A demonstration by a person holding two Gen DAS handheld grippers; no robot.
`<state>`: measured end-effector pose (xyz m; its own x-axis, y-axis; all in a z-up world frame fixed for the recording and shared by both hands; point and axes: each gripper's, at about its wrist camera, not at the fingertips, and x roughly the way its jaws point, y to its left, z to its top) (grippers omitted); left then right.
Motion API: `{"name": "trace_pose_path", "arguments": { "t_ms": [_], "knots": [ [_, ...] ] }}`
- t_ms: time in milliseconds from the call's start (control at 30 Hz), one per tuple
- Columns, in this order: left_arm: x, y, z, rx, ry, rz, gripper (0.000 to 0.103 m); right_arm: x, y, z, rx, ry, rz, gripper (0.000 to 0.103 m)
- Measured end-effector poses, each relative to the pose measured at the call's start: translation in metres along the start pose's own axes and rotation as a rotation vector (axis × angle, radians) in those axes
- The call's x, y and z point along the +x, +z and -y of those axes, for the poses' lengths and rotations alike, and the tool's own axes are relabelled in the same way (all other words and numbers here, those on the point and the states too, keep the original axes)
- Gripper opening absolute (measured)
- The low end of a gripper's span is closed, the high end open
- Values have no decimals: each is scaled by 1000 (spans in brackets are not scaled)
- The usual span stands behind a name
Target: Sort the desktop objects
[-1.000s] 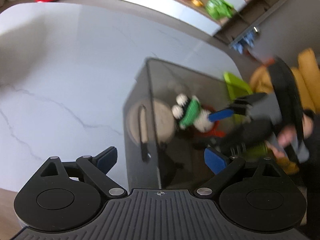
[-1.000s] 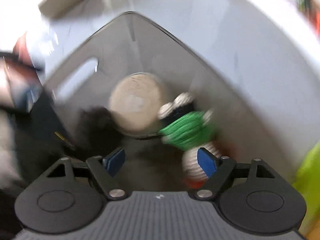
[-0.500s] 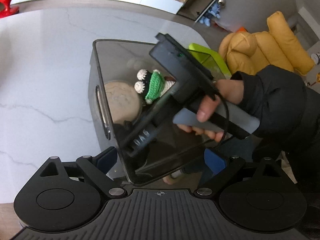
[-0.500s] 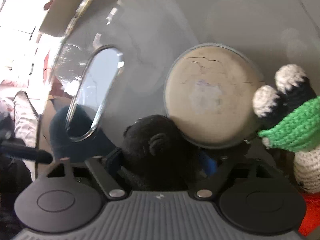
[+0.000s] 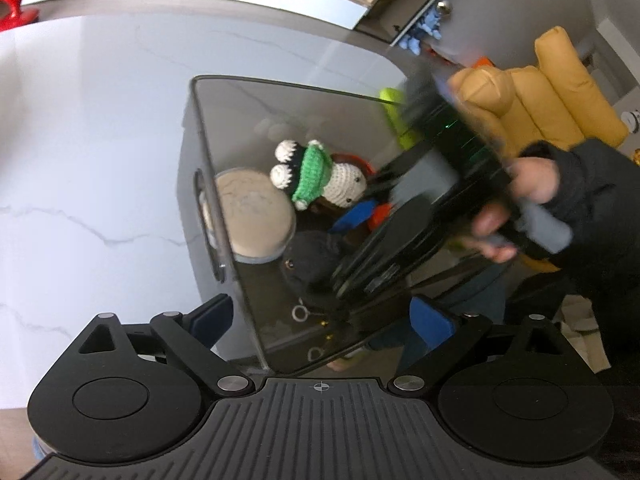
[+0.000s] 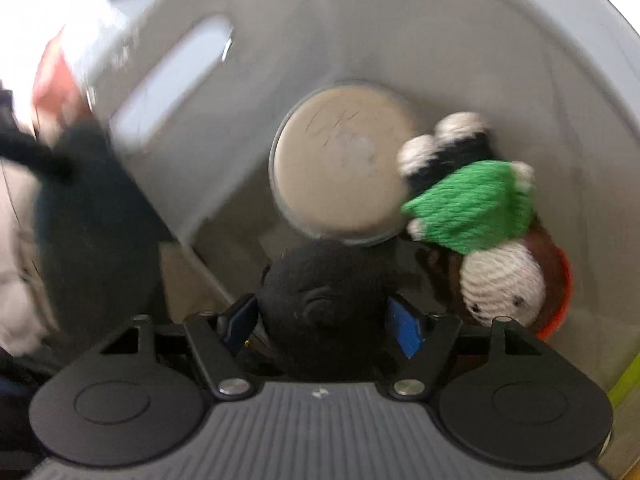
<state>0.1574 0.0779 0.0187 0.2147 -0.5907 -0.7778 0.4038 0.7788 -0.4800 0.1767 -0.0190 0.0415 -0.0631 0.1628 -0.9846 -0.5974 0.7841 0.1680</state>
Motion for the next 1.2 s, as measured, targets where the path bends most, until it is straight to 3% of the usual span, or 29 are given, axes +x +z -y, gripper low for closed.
{"name": "trace_pose_path", "arguments": {
  "t_ms": [100,167,300,367,400,467,500,533,600,633,667,767,1100,1200],
  "knots": [
    [0,3,-14,-68,21,17,98,-49,-20,23,106,48,177,74],
    [2,7,-26,-136,21,35,99,-86,-49,46,196,28,324,74],
    [14,21,-50,-279,9,56,99,-130,-110,99,351,-207,579,74],
    [24,29,-57,-326,4,49,99,-142,-137,118,407,-325,638,74],
    [30,34,-57,-336,6,47,98,-135,-150,125,433,-352,642,74],
    [43,41,-55,-343,30,38,98,-114,-165,139,487,-295,624,74],
    [48,43,-53,-343,48,39,98,-96,-170,150,534,-223,615,69],
    [50,45,-51,-340,65,49,92,-86,-175,156,568,-162,611,56],
    [52,50,-46,-327,123,69,72,-73,-181,162,590,-66,603,37],
    [52,53,-43,-318,169,77,62,-57,-181,155,572,-57,619,28],
    [51,55,-41,-309,198,86,59,-57,-181,152,551,-58,653,24],
    [51,65,-38,-310,250,93,56,-58,-180,140,542,-118,674,25],
    [51,100,-44,-314,353,140,56,-32,-158,150,579,-116,742,25],
    [34,97,-40,-355,397,196,66,-36,-165,152,583,-87,772,34]
  ]
}}
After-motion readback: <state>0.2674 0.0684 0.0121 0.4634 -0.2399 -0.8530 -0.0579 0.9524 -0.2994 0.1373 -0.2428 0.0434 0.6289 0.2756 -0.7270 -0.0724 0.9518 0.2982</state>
